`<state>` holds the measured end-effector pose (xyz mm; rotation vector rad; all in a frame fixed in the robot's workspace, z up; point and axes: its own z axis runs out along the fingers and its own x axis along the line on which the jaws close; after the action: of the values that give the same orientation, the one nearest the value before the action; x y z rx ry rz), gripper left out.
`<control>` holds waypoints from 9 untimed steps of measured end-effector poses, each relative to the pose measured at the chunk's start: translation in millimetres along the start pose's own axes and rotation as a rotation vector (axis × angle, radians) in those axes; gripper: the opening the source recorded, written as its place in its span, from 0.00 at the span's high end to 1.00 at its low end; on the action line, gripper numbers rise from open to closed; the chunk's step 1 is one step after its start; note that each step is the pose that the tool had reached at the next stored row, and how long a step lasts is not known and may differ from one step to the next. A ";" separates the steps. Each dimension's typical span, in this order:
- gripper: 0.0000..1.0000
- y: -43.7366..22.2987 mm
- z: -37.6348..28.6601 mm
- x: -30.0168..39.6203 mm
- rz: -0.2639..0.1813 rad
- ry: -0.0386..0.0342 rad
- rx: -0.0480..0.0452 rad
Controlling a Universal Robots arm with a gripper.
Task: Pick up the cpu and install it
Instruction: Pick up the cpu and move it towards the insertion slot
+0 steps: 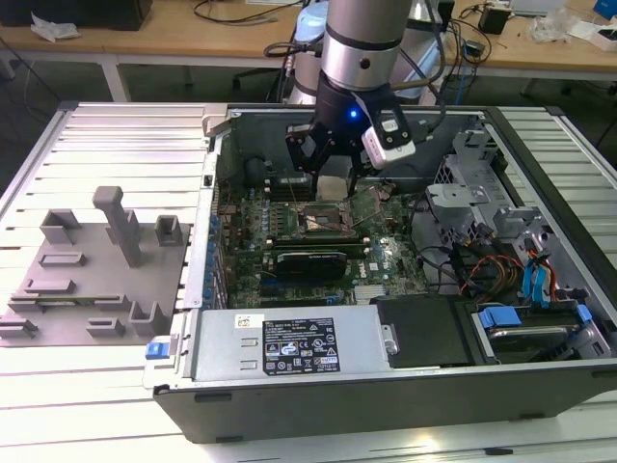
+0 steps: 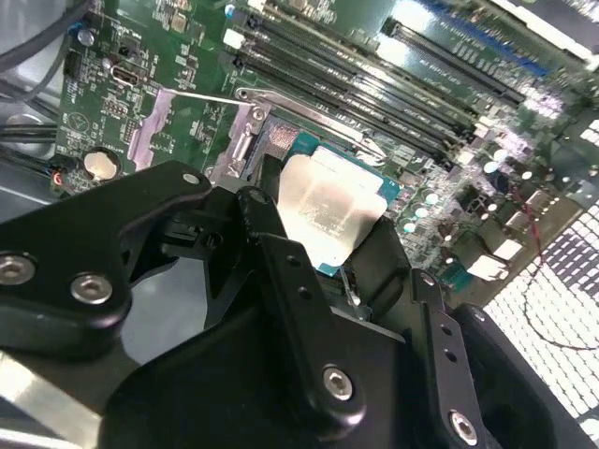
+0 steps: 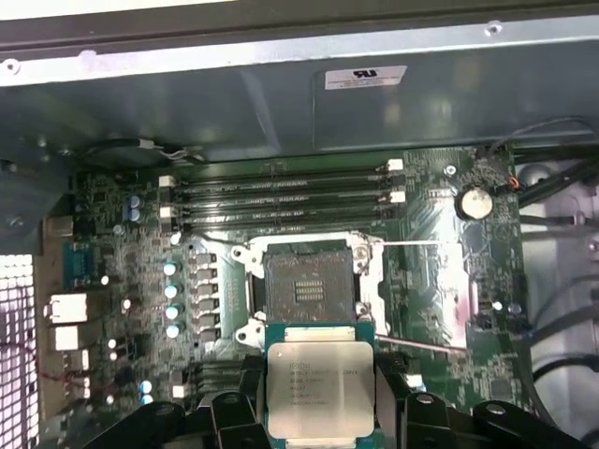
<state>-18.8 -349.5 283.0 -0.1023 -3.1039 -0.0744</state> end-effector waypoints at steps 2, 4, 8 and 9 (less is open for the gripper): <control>0.45 2.0 4.5 0.1 -0.002 0.0000 -0.0001; 0.45 3.3 9.1 1.3 -0.002 0.0002 0.0003; 0.45 5.3 16.9 4.5 -0.002 0.0001 0.0002; 0.45 5.3 17.0 4.5 -0.002 0.0002 0.0004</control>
<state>-23.5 -343.1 266.4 -0.0985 -3.1038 -0.0738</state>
